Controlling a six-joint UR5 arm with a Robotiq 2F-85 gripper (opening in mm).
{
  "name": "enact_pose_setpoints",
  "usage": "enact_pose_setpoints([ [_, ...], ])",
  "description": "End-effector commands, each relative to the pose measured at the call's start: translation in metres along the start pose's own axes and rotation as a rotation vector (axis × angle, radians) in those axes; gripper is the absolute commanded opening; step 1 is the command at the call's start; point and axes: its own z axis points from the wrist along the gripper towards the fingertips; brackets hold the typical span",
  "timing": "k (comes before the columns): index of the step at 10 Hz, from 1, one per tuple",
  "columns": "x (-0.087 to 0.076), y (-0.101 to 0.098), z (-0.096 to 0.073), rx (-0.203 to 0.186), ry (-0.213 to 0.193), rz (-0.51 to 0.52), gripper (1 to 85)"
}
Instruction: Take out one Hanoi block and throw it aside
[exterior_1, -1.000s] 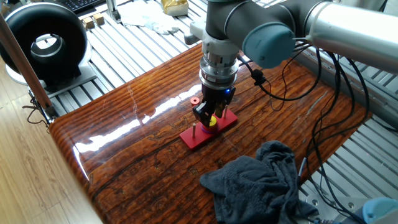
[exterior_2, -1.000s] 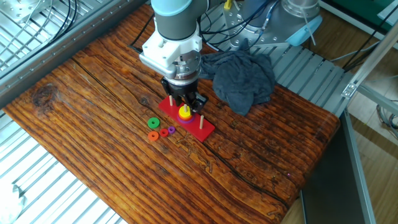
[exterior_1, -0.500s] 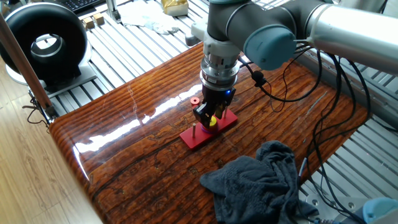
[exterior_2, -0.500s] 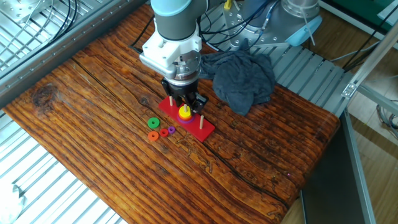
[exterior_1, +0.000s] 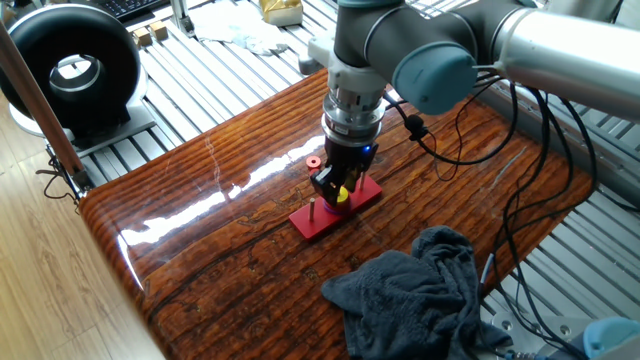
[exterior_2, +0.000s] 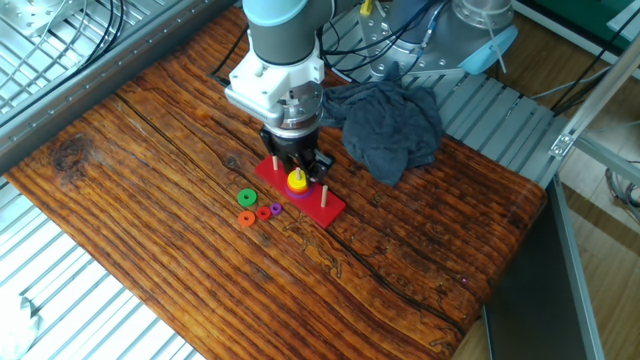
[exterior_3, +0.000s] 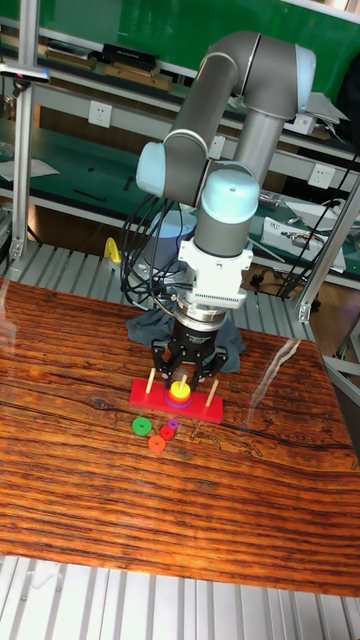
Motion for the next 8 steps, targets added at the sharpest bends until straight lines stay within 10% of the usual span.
enact_pose_setpoints([
  [1, -0.0017, 0.0015, -0.0006, -0.01, -0.004, 0.007, 43.3],
  [8, -0.0027, -0.0004, 0.0024, -0.002, -0.008, 0.007, 41.3],
])
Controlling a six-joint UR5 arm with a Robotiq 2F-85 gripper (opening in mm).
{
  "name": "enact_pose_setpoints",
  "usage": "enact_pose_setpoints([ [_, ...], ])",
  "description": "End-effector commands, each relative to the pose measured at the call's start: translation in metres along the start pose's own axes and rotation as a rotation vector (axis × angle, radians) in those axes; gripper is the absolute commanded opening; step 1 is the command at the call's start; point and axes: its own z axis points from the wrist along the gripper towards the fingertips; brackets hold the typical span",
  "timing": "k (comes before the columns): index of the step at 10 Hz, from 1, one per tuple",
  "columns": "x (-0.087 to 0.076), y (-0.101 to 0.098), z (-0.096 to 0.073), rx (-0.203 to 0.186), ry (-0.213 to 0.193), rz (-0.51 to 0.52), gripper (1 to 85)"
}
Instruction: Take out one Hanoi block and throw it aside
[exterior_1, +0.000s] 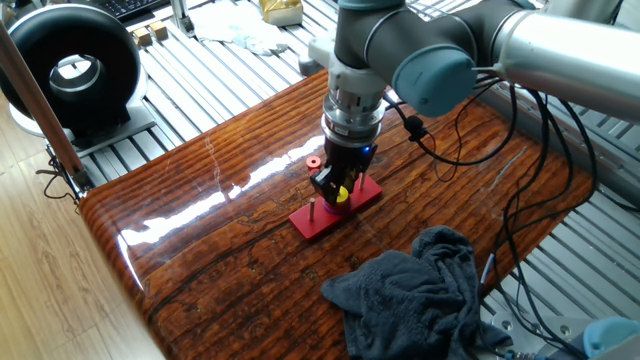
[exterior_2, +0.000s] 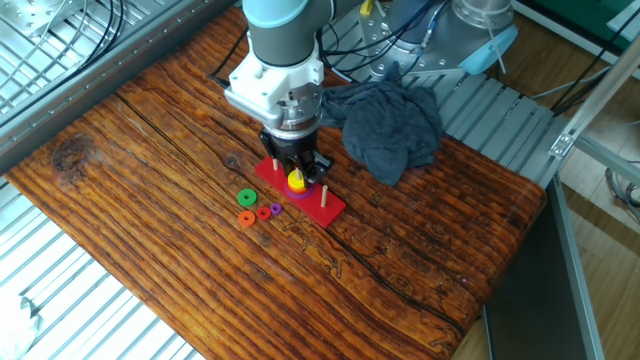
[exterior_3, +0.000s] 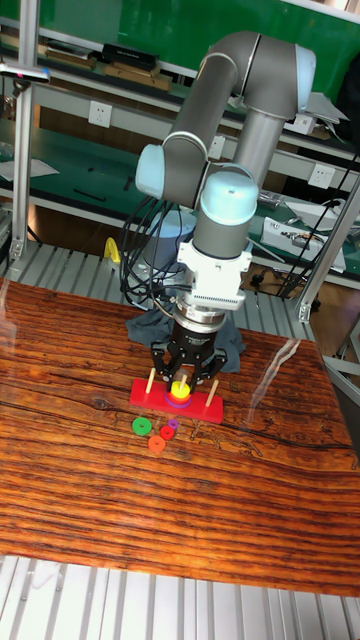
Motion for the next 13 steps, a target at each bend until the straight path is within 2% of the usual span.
enact_pose_setpoints([
  [1, -0.001, 0.004, -0.002, -0.009, -0.002, 0.011, 41.3],
  [10, -0.001, 0.004, -0.01, -0.02, 0.0, 0.01, 41.0],
  [13, 0.001, 0.003, -0.019, -0.02, 0.01, 0.011, 40.3],
])
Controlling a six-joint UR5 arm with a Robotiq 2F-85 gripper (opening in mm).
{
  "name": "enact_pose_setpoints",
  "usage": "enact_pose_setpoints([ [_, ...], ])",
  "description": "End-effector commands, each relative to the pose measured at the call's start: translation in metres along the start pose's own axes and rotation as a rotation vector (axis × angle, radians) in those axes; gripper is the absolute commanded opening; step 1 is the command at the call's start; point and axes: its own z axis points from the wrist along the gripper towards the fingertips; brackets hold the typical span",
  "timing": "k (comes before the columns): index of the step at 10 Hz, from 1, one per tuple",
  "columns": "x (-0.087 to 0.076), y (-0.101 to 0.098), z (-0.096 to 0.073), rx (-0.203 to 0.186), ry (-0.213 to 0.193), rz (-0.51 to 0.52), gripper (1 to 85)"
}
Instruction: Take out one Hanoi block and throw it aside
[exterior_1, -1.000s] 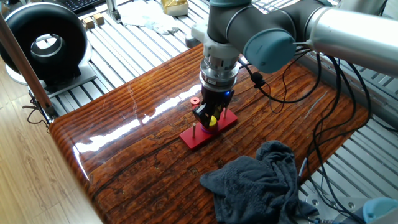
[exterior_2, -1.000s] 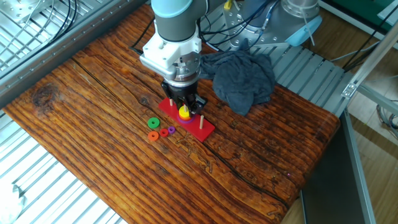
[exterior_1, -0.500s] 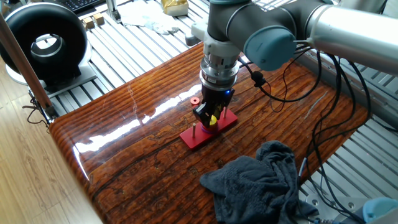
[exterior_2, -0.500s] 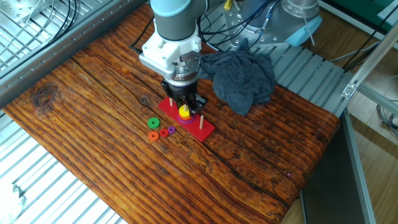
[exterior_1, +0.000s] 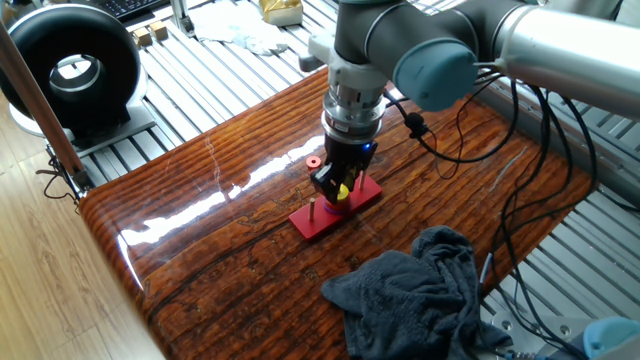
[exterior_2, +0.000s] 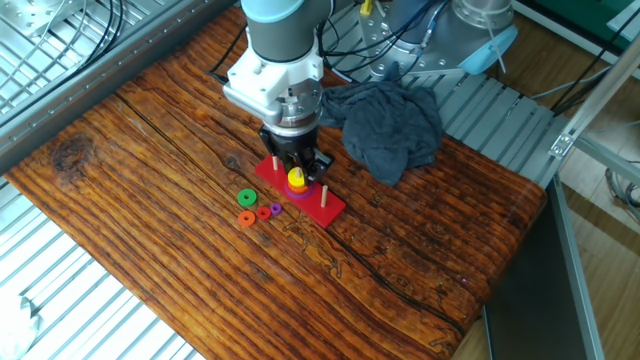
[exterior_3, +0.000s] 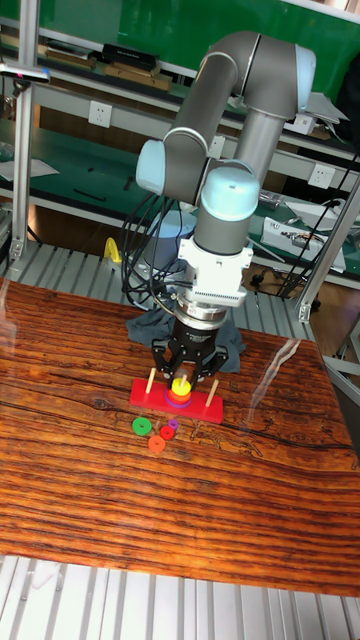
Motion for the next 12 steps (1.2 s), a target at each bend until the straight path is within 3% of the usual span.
enact_pose_setpoints([
  [1, 0.0, 0.002, -0.011, -0.013, 0.007, 0.007, 40.0],
  [12, 0.0, 0.002, -0.034, -0.022, 0.028, 0.009, 39.3],
])
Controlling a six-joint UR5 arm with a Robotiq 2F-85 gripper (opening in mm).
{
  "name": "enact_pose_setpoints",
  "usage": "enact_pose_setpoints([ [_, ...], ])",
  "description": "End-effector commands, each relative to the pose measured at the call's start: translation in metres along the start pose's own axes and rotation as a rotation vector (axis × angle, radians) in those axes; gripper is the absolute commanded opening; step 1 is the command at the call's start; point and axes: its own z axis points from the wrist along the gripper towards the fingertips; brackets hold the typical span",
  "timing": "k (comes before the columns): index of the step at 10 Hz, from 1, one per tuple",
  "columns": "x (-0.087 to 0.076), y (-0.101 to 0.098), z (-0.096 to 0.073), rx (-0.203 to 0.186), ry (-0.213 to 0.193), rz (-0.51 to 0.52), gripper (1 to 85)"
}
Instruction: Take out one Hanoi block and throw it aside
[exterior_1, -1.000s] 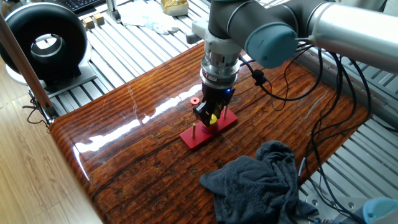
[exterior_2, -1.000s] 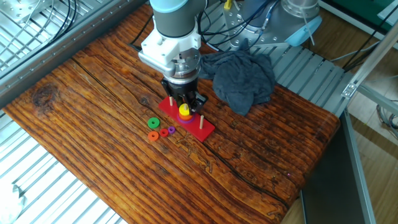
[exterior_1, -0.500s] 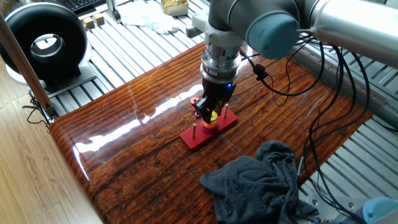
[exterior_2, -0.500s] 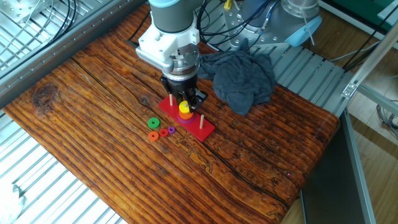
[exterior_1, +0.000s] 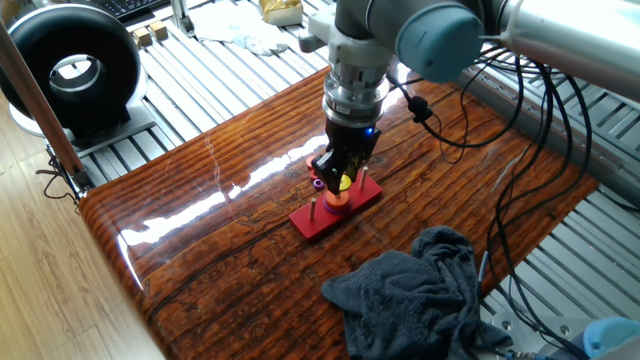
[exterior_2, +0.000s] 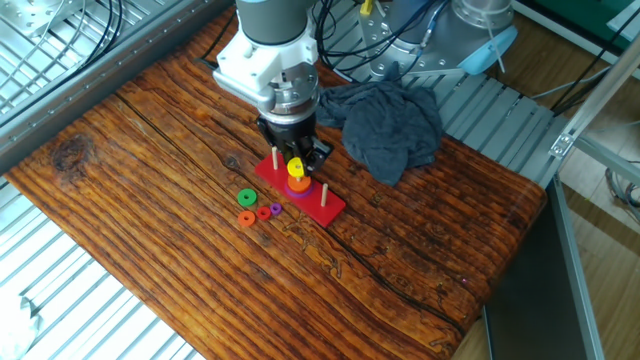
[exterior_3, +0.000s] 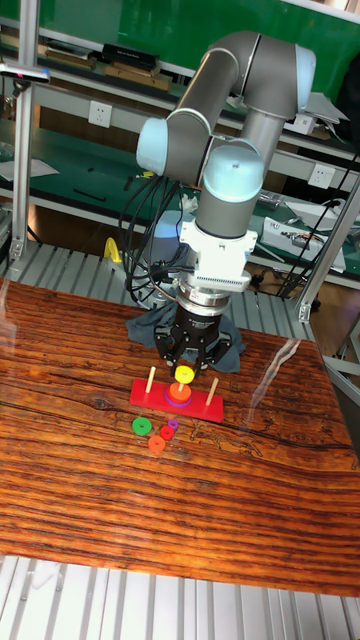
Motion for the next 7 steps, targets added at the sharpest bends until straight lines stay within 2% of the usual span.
enact_pose_setpoints([
  [1, -0.0017, 0.0038, -0.0088, -0.013, 0.003, 0.008, 39.3],
  [4, -0.0028, 0.0028, -0.0136, -0.019, 0.005, 0.005, 39.3],
  [7, -0.0092, -0.0007, -0.0114, -0.016, 0.003, -0.007, 39.3],
])
